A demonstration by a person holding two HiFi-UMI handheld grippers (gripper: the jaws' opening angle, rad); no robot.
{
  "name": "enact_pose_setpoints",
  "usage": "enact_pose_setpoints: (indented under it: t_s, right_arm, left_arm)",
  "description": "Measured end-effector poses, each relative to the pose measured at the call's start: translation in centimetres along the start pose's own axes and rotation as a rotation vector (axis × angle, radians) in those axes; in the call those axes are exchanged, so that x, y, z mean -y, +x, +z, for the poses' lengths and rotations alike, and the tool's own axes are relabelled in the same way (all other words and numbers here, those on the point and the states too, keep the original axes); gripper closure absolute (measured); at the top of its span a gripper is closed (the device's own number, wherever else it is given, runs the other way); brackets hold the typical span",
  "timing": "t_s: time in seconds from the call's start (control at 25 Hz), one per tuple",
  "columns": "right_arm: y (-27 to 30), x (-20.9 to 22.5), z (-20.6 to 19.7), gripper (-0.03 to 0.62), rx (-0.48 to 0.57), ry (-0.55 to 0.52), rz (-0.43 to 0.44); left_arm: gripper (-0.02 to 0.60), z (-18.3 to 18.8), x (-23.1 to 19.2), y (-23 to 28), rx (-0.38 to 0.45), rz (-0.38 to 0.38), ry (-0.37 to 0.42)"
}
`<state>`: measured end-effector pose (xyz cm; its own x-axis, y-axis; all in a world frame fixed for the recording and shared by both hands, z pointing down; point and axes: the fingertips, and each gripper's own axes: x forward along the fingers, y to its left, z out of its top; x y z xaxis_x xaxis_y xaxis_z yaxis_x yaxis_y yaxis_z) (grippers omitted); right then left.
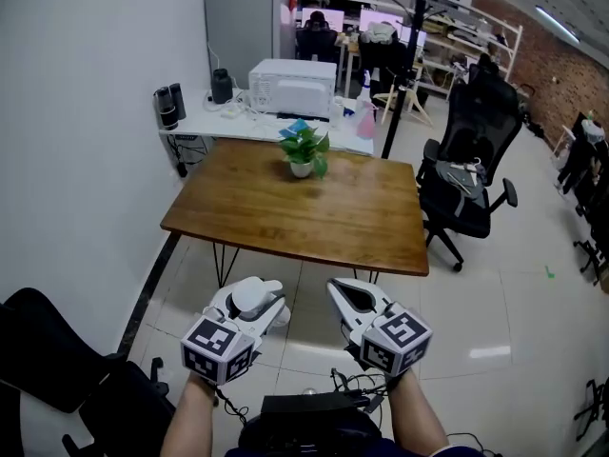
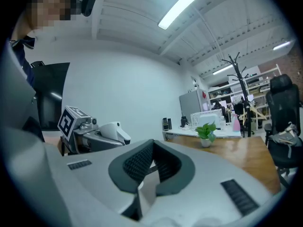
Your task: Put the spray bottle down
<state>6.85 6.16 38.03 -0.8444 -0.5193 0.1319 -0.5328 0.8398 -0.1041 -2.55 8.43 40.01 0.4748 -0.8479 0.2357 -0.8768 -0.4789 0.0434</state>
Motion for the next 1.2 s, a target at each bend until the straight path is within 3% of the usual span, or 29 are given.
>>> enact_pose_setpoints:
  t_s: [0.48,0.76,1.2]
  right_arm:
    - [2.8,5.2,4.4,0.592,0.051,-0.075,0.059]
    - [6.9,8.3,4.1,0.592,0.028,-0.067,0.050]
    - [16.4,15.9,4.5,0.592,-0.025,-0.021,-0.047]
  left_arm:
    - [0.377,4.4,-3.2,5.2,0.034,0.048,0.016]
    - [0.377,4.1,-7.0,9.1,0.016,0.025,0.008]
    - [0.377,5.2,-17.0,18.1,-0.012,-0.070,-0.011]
